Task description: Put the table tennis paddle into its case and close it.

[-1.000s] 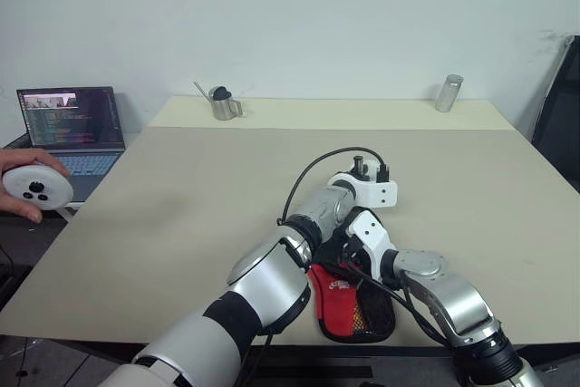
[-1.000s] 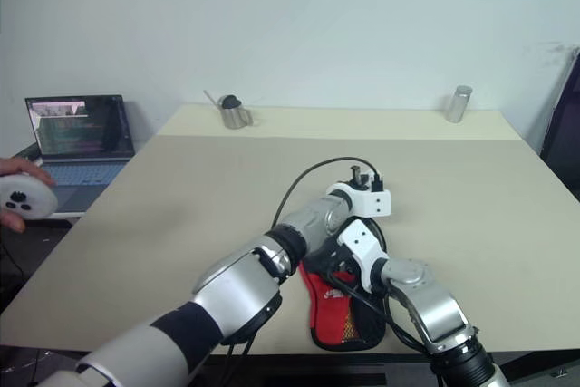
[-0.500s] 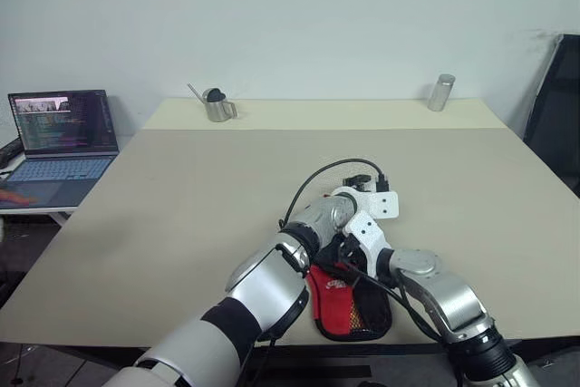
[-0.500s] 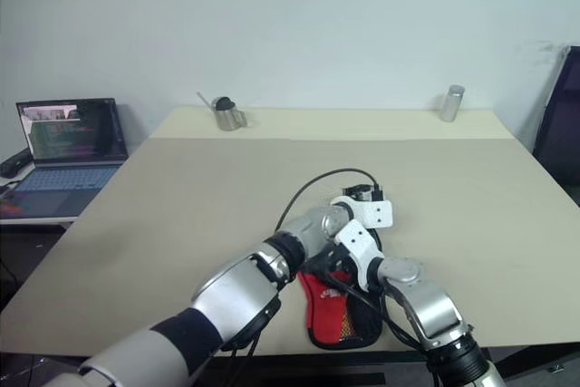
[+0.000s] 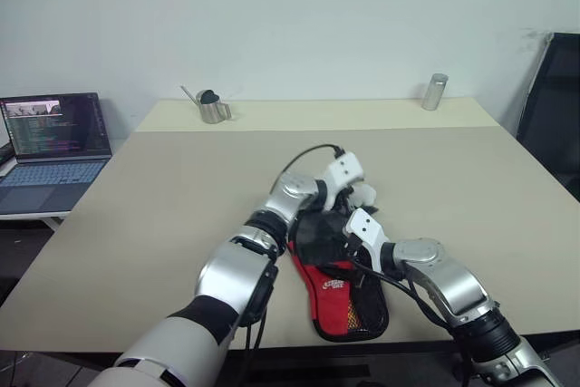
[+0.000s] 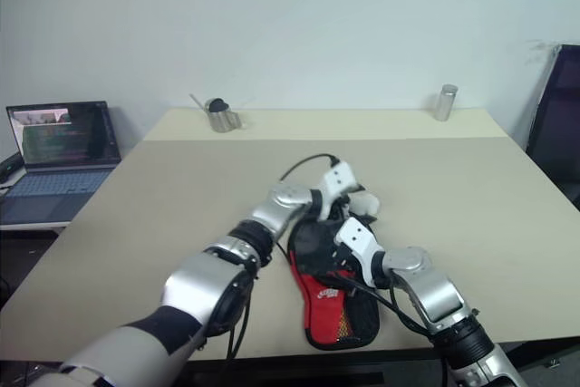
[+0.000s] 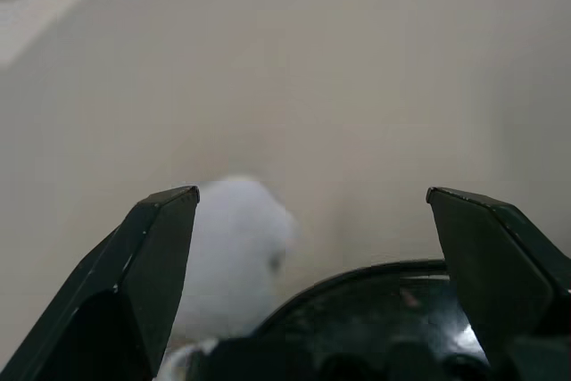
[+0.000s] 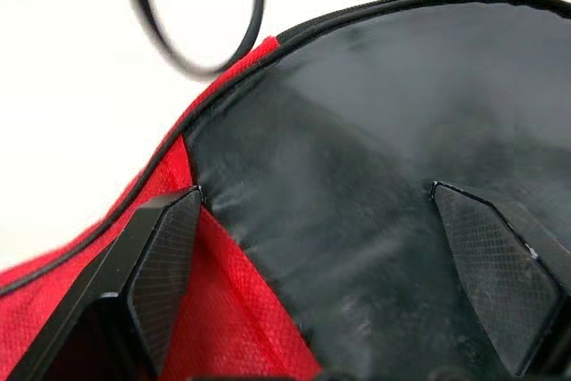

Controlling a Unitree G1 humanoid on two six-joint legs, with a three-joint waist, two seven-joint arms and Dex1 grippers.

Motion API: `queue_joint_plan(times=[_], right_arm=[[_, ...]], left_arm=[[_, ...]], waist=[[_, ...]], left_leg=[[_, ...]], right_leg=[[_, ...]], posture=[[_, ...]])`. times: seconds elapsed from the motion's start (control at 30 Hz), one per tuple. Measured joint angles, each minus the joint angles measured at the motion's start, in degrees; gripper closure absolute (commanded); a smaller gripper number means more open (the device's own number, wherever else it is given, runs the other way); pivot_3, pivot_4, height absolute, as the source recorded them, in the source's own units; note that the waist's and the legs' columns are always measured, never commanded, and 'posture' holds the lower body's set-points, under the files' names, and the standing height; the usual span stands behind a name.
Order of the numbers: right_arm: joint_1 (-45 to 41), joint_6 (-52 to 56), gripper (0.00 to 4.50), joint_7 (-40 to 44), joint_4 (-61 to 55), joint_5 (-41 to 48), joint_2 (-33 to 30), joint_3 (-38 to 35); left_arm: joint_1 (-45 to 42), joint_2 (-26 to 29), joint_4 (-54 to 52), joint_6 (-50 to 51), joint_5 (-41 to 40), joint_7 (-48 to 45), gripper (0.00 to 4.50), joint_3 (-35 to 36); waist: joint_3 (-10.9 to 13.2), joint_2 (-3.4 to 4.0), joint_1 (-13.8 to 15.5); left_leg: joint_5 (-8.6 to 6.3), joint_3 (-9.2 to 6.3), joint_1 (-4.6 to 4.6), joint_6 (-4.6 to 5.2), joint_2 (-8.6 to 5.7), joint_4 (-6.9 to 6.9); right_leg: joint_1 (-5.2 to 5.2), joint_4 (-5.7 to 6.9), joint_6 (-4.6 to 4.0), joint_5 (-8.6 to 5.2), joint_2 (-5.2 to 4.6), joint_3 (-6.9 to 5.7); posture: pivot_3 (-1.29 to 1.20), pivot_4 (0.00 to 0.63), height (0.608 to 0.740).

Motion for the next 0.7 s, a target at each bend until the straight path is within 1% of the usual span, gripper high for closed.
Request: queue_joint_plan(times=[0.1,0.17,0.27,0.33,0.43,0.5,0.53,0.6,0.7], right_arm=[[-0.34,-1.23,0.0,0.49,1.2,-0.01,0.01,0.02],[-0.58,-1.73,0.0,0.51,1.9,-0.01,0.21,0.09],[-0.88,-2.26,0.0,0.49,2.65,-0.03,0.64,0.3],[-1.04,-2.52,0.0,0.53,2.93,-0.03,0.74,0.44],[-1.08,-3.15,0.0,0.78,3.3,-0.03,0.79,0.53],[-0.95,-3.34,0.0,0.98,3.39,-0.03,0.72,0.41],[-0.87,-3.38,0.0,1.06,3.41,-0.03,0.67,0.33],[-0.72,-3.43,0.0,1.16,3.51,-0.05,0.47,0.0],[-0.72,-3.44,0.0,1.21,3.72,-0.08,0.43,-0.12]], left_arm=[[-0.06,4.06,-4.42,1.14,-3.13,-3.47,0.02,2.13],[0.1,6.35,-6.91,1.15,-3.32,-3.89,0.02,2.16],[2.93,10.07,-13.94,2.87,-5.18,-7.53,0.02,2.12],[6.68,12.76,-20.95,6.85,-7.7,-11.4,0.02,2.13],[14.32,17.91,-34.53,16.39,-12.46,-17.45,0.02,2.09],[18.84,21.1,-41.61,21.76,-14.43,-19.38,0.02,2.06],[21.46,22.73,-45.13,24.3,-14.6,-19.47,0.02,2.04],[25.02,23.83,-48.88,27.7,-14.62,-17.75,0.02,2.06],[30.15,22.58,-52.89,31.14,-14.73,-13.66,0.02,2.02]], waist=[[0.0,0.0,0.0],[0.0,0.0,0.0],[-0.02,0.03,-0.16],[-0.02,0.04,-0.22],[-0.03,0.06,-0.33],[-0.03,0.06,-0.23],[-0.04,0.05,-0.17],[-0.05,0.03,-0.05],[-0.09,-0.03,0.08]], left_leg=[[-0.01,0.0,0.02,0.01,0.0,0.01],[-0.01,-0.03,0.03,0.02,0.01,0.0],[-0.01,-0.01,0.07,0.02,0.03,0.0],[-0.01,-0.02,0.07,0.02,0.08,0.01],[-0.01,-0.02,0.07,0.02,0.12,0.01],[-0.01,-0.03,0.07,0.02,0.12,0.02],[-0.01,-0.04,0.08,0.03,0.12,0.02],[-0.02,-0.05,0.08,0.04,0.12,0.04],[-0.02,-0.08,0.1,0.05,0.12,0.05]], right_leg=[[0.01,0.02,0.0,0.0,0.0,0.03],[0.01,0.04,0.0,0.0,0.0,0.07],[0.01,0.1,-0.01,0.01,0.01,0.14],[0.01,0.1,-0.02,0.01,0.04,0.18],[0.01,0.09,-0.04,0.02,0.08,0.22],[0.01,0.1,-0.06,0.02,0.08,0.23],[0.02,0.09,-0.06,0.02,0.08,0.22],[0.05,0.08,-0.12,0.06,0.08,0.21],[0.07,0.08,-0.16,0.08,0.07,0.19]], posture=[[0.0,0.15,0.74],[0.0,0.15,0.74],[0.0,0.15,0.74],[0.0,0.15,0.74],[0.0,0.15,0.74],[0.0,0.15,0.74],[0.0,0.15,0.74],[0.0,0.15,0.74],[0.0,0.15,0.74]])
